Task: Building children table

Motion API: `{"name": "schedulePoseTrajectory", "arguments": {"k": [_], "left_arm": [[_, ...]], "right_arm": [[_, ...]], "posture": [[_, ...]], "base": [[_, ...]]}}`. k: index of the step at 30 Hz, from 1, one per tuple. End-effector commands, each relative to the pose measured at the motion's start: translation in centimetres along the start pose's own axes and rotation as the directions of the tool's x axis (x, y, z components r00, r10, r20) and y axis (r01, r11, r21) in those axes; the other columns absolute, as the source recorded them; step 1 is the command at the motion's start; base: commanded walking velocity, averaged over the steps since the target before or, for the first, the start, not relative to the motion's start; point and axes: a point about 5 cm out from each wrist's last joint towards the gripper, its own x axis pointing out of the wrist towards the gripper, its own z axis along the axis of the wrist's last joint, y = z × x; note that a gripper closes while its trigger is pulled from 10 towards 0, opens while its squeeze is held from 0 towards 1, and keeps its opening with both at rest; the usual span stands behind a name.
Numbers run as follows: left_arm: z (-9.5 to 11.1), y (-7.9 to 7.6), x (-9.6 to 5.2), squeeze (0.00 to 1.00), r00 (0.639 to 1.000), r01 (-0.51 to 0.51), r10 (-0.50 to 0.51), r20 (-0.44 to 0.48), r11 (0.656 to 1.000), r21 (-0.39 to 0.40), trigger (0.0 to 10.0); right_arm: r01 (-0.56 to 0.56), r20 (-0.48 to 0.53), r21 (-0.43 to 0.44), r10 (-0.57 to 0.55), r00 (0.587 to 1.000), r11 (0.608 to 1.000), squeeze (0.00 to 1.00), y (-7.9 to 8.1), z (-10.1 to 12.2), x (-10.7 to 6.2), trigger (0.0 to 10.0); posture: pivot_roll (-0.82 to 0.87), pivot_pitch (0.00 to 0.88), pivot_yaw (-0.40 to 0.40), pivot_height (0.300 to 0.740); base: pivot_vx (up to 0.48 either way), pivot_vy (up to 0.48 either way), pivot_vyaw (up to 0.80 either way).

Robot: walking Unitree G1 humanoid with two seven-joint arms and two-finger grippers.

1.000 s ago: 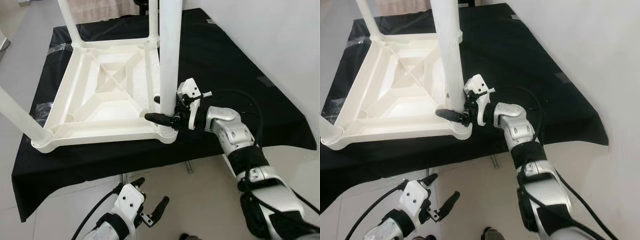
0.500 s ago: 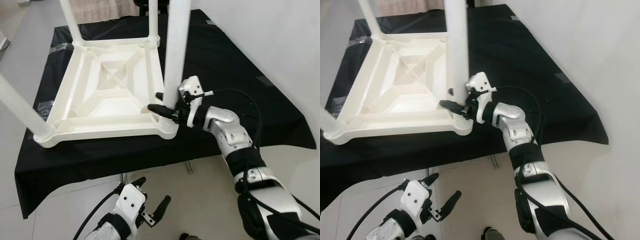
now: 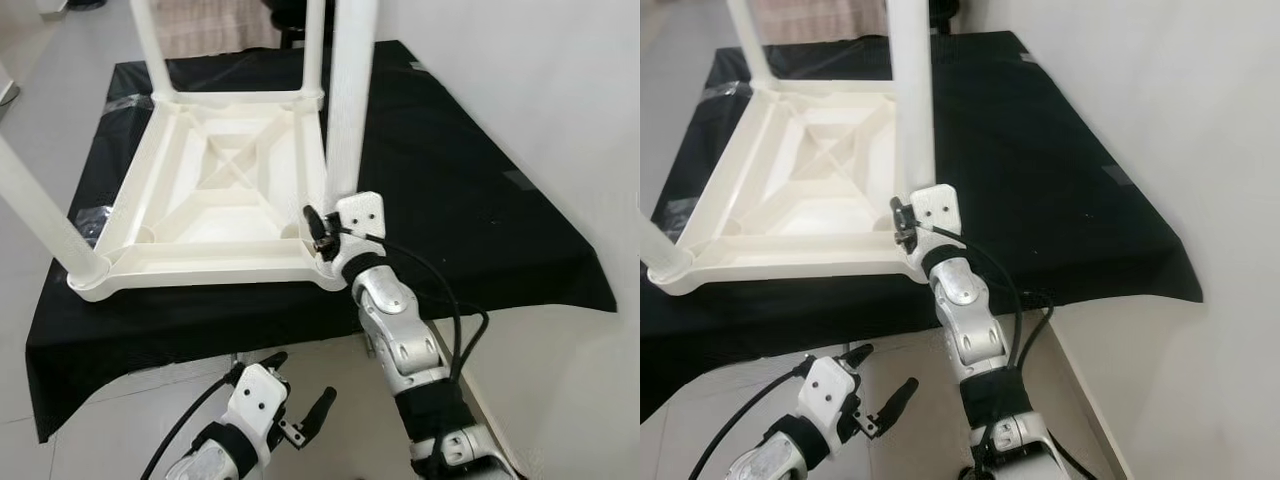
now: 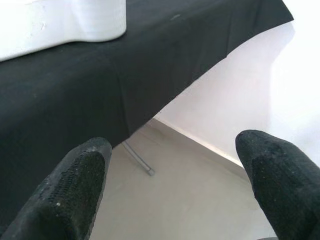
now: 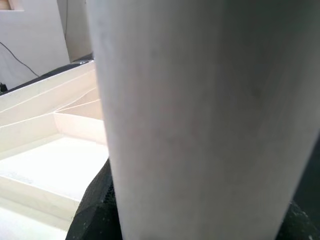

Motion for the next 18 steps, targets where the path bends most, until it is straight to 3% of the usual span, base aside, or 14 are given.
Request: {"name": "schedulePoseTrajectory", "arguments": {"k": [1, 2, 3, 6, 8, 9, 10, 11, 13, 14, 15, 16, 18], "left_arm": [[-0.5, -0.2, -0.2, 0.00, 1.000, -0.005, 0.005, -0.016, 1.000, 0.001, 10.0], [-0.5, -0.2, -0.2, 0.00, 1.000, -0.005, 0.005, -0.016, 1.000, 0.001, 10.0], [-0.5, -0.2, -0.2, 0.00, 1.000, -0.006, 0.006, -0.016, 1.000, 0.000, 10.0], [-0.4, -0.2, -0.2, 0.00, 1.000, -0.005, 0.005, -0.016, 1.000, -0.001, 10.0], [-0.4, -0.3, -0.2, 0.00, 1.000, -0.002, 0.002, -0.017, 1.000, 0.000, 10.0], [-0.4, -0.3, -0.2, 0.00, 1.000, -0.002, 0.002, -0.017, 1.000, 0.000, 10.0], [-0.4, -0.3, -0.1, 0.00, 1.000, -0.002, 0.002, -0.017, 1.000, 0.000, 10.0], [-0.4, -0.3, -0.1, 0.00, 1.000, -0.002, 0.002, -0.017, 1.000, 0.000, 10.0], [-0.4, -0.3, -0.1, 0.00, 1.000, -0.004, 0.004, -0.015, 1.000, -0.002, 10.0], [-0.4, -0.4, -0.1, 0.00, 1.000, -0.005, 0.005, -0.014, 1.000, -0.002, 10.0], [-0.4, -0.4, -0.1, 0.00, 1.000, -0.005, 0.005, -0.014, 1.000, -0.002, 10.0], [-0.4, -0.4, -0.1, 0.00, 1.000, -0.006, 0.006, -0.013, 1.000, -0.002, 10.0], [-0.4, -0.5, -0.2, 0.00, 1.000, -0.007, 0.007, -0.013, 1.000, -0.003, 10.0]], "right_arm": [[-0.038, -0.143, 0.065, 0.046, 0.989, 0.997, 0.00, 1.1, -2.8, 0.0, 10.0], [-0.038, -0.143, 0.065, 0.046, 0.989, 0.997, 0.00, 1.1, -2.8, 0.0, 10.0], [-0.066, -0.111, 0.072, 0.074, 0.991, 0.995, 1.00, 1.2, -2.1, 0.1, 10.0], [-0.132, -0.059, 0.090, 0.138, 0.989, 0.987, 1.00, 1.3, -0.8, 0.2, 10.0], [-0.329, 0.003, 0.089, 0.330, 0.944, 0.940, 1.00, 1.0, 0.8, 0.8, 10.0], [-0.329, 0.003, 0.089, 0.330, 0.944, 0.940, 1.00, 1.0, 0.8, 0.8, 10.0], [-0.402, 0.000, 0.028, 0.402, 0.916, 0.915, 0.00, 0.3, 1.2, 1.2, 10.0], [-0.402, 0.000, 0.028, 0.402, 0.916, 0.915, 0.00, 0.3, 1.2, 1.2, 10.0], [-0.563, -0.051, -0.063, 0.560, 0.827, 0.824, 0.00, -1.2, 1.7, 1.6, 10.0], [-0.608, -0.070, -0.072, 0.604, 0.794, 0.791, 0.00, -1.7, 1.9, 1.6, 10.0], [-0.608, -0.070, -0.072, 0.604, 0.794, 0.791, 0.00, -1.7, 1.9, 1.6, 10.0], [-0.684, -0.084, -0.079, 0.679, 0.730, 0.725, 0.00, -2.3, 2.4, 1.8, 10.0], [-0.738, -0.092, -0.067, 0.733, 0.674, 0.671, 0.00, -2.5, 2.7, 1.8, 10.0]], "posture": [[0.05, 0.212, -0.040, 0.740], [0.05, 0.212, -0.040, 0.740], [0.06, 0.213, -0.037, 0.740], [0.07, 0.216, -0.035, 0.740], [0.08, 0.213, -0.032, 0.740], [0.08, 0.213, -0.032, 0.740], [0.09, 0.212, -0.039, 0.740], [0.09, 0.212, -0.039, 0.740], [0.09, 0.213, -0.048, 0.740], [0.09, 0.213, -0.048, 0.740], [0.09, 0.213, -0.048, 0.740], [0.10, 0.214, -0.053, 0.740], [0.10, 0.215, -0.055, 0.740]], "base": [[0.000, 0.000, 0.00], [0.000, 0.000, 0.00], [0.000, 0.000, 0.00], [0.000, 0.000, 0.00], [0.000, 0.000, 0.00], [0.000, 0.000, 0.00], [0.000, 0.000, 0.00], [0.000, 0.000, 0.00], [0.000, 0.000, 0.00], [0.000, 0.000, 0.00], [0.000, 0.000, 0.00], [0.000, 0.000, 0.00], [0.000, 0.000, 0.00]]}}
